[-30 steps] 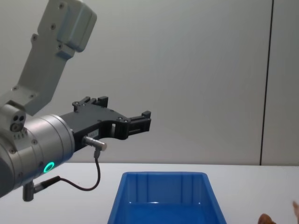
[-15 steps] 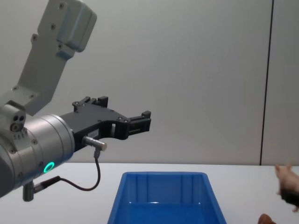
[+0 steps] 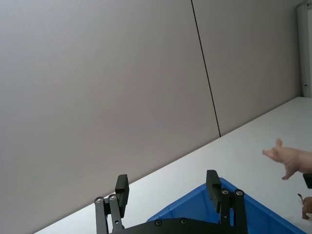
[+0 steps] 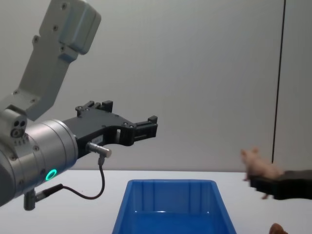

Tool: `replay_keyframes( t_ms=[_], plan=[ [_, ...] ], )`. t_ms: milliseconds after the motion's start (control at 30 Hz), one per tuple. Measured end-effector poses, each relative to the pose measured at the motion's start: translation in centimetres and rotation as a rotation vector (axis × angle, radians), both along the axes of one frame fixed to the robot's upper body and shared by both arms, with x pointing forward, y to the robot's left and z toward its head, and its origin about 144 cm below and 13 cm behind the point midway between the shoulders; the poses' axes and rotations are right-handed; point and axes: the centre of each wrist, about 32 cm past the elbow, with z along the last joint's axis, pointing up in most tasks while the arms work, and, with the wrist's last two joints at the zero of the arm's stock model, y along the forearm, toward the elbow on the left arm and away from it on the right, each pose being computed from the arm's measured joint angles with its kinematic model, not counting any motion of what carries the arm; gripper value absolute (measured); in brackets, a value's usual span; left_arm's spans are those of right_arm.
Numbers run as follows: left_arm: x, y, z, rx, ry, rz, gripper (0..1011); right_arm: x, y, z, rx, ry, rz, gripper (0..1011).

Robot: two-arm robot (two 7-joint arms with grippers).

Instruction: Pick up the two dolls from the table and place them into the box.

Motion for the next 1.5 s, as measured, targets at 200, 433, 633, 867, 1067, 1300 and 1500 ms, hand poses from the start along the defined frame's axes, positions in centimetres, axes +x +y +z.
replay_keyframes(
  t_ms=[200, 433, 633, 867, 1067, 1300, 1500],
  plan=[
    [0.0, 0.0, 0.0, 0.000, 0.000, 0.000, 1001, 0.5, 2.2, 0.4, -0.014, 0.011, 0.105, 372],
    [0.0, 0.0, 0.0, 0.000, 0.000, 0.000, 1001, 1.0, 4.2, 0.1, -0.031, 0.042, 0.174, 371],
    [0.0, 0.0, 0.0, 0.000, 0.000, 0.000, 1002, 1.3, 5.3, -0.2, -0.040, 0.059, 0.202, 489],
    [0.0, 0.0, 0.0, 0.000, 0.000, 0.000, 1002, 1.4, 6.2, -0.5, -0.045, 0.067, 0.216, 723],
    [0.0, 0.0, 0.0, 0.000, 0.000, 0.000, 1001, 1.3, 6.2, -0.5, -0.044, 0.044, 0.200, 892],
    [0.0, 0.0, 0.0, 0.000, 0.000, 0.000, 1002, 0.5, 5.1, -0.4, -0.032, 0.005, 0.161, 1001],
    [0.0, 0.0, 0.0, 0.000, 0.000, 0.000, 1002, -0.5, 3.7, -0.3, -0.020, -0.015, 0.118, 1001]
  ],
)
